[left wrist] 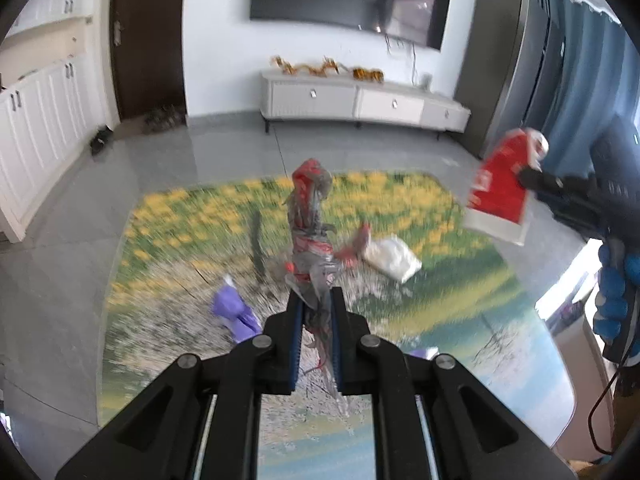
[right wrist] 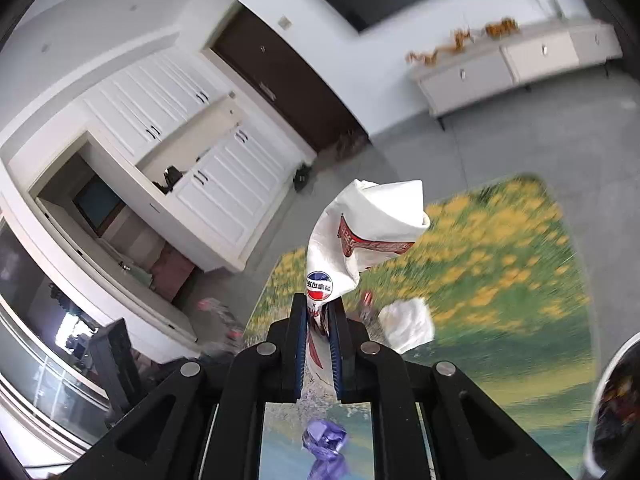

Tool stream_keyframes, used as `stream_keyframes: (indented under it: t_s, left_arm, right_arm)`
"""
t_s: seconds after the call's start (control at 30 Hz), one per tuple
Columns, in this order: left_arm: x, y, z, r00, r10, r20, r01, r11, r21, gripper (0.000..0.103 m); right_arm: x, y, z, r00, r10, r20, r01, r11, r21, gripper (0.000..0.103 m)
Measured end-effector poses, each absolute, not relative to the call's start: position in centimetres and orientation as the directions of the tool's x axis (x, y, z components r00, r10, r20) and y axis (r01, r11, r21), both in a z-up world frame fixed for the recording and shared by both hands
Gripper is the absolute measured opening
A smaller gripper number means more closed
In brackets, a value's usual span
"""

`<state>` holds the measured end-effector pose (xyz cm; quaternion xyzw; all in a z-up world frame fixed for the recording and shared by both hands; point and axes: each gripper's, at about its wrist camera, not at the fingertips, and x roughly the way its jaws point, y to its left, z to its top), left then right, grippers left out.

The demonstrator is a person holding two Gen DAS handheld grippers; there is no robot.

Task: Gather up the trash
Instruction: 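Grasp the clear plastic wrapper with the left gripper while the right grasps the red-white bag, then carry both items over the white bin and open both grippers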

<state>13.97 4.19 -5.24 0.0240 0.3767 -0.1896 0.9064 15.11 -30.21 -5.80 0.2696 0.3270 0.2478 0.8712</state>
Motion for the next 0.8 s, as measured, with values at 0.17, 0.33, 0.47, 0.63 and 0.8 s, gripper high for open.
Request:
stream_keyframes:
  t_s: [0.17,0.33,0.47,0.63,0.8]
  left_arm:
    - [12.1,3.8,-0.8,0.699,-0.328,-0.636,0.363,0.928,-0.081,0.011]
    - [10.6,0.7,1.4,0.696,-0.372,-0.615,0.413,0.907,-0.081,0.011]
    - [9.8,-4.7,1.5,0.649,-0.422,-0.633,0.490,0.868,-0.076,0.011]
    - [8.9,-13.1,0.1,0.558,-0.477,-0.679,0.588,0.805,-0.082,0.011]
    - [8.1,-21.1,-2.1,0.467,-0.499,-0.730,0.668,0.740,-0.079,0.011]
  right_arm:
    - [11.4,-34.1,-2.7,0.739,0.544,-0.396,-0.255,0.771,0.583,0.010]
    - [8.0,-38.2,-2.1,0.799,0.460,-0.388,-0.211,0.818,0.535,0.010]
    - [5.8,-41.3,-2.5,0.830,0.379,-0.410,-0.150,0.858,0.491,0.010]
    - [3.1,-45.9,-4.9,0.845,0.277,-0.458,-0.041,0.886,0.462,0.010]
    - [1.5,-50.1,-9.0,0.825,0.201,-0.528,0.080,0.884,0.462,0.010]
